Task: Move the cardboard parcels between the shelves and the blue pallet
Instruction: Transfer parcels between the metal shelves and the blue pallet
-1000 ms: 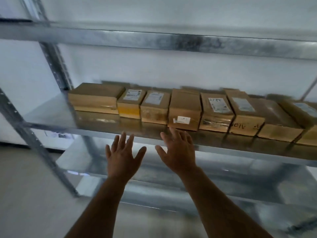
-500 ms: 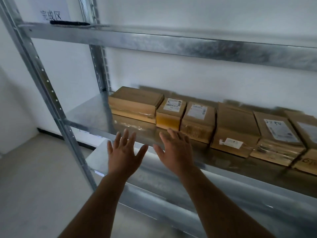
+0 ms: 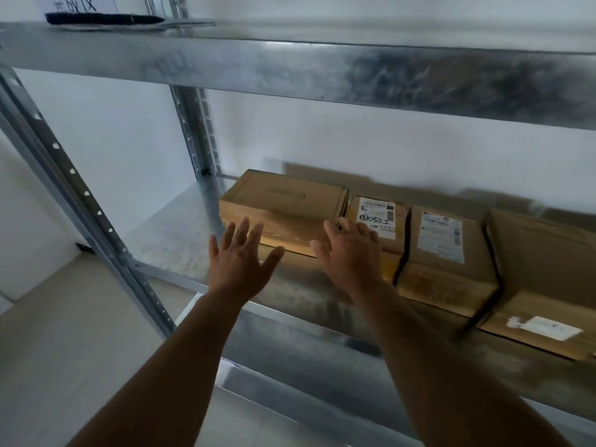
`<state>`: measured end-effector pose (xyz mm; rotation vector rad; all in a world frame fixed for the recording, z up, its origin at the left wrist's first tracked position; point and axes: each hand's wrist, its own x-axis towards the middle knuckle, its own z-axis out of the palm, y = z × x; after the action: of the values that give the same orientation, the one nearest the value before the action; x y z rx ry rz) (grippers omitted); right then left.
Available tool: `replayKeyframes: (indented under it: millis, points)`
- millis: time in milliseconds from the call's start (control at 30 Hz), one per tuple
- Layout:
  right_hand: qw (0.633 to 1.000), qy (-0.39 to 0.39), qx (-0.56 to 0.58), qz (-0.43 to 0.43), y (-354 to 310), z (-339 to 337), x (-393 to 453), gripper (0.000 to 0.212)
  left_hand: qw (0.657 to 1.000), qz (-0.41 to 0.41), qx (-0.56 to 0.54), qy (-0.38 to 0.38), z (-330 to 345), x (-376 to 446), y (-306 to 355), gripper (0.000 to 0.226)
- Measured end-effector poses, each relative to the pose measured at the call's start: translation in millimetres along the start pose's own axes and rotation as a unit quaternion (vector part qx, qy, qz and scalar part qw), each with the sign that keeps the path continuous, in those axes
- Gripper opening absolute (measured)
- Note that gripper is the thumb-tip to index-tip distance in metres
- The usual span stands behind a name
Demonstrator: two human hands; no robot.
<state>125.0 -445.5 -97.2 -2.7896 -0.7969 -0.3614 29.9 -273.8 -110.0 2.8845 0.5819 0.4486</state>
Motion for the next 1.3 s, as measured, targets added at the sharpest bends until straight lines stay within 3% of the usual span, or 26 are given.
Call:
replayKeyframes:
  millis: [400,600,833,900,1033,1100,1200,1300]
  points:
    - [0.983,-0.027,-0.045,0.179,-20,28,53,0.058,0.996,0.083,0.002,-0.039,5,110,-77,0.071]
    - [0.975,-0.004,-0.052,0.214,-49,40,66,0.055,0.99,0.088,-0.055,-0.097,12,151,-104,0.058]
    - [0.958,0.061,-0.029,0.278,-95,48,75,0.05,0.991,0.041,-0.122,-0.04,1,163,-144,0.045]
    - [0.948,0.083,0.018,0.308,-99,48,75,0.047,0.985,0.008,-0.168,-0.041,0,169,-156,0.037]
    - [0.875,0.06,0.269,0.398,-102,47,73,0.066,0.95,-0.045,-0.281,-0.131,-1,180,-172,0.06]
    - [0.852,0.031,0.335,0.402,-102,45,72,0.066,0.925,-0.037,-0.332,-0.18,-2,182,-176,0.046]
    - [0.845,-0.005,0.381,0.375,-105,39,64,0.052,0.878,-0.019,-0.418,-0.234,-3,175,-186,0.022]
    - [0.854,-0.007,0.391,0.343,-106,34,54,0.056,0.864,0.013,-0.434,-0.253,-4,169,-195,0.033]
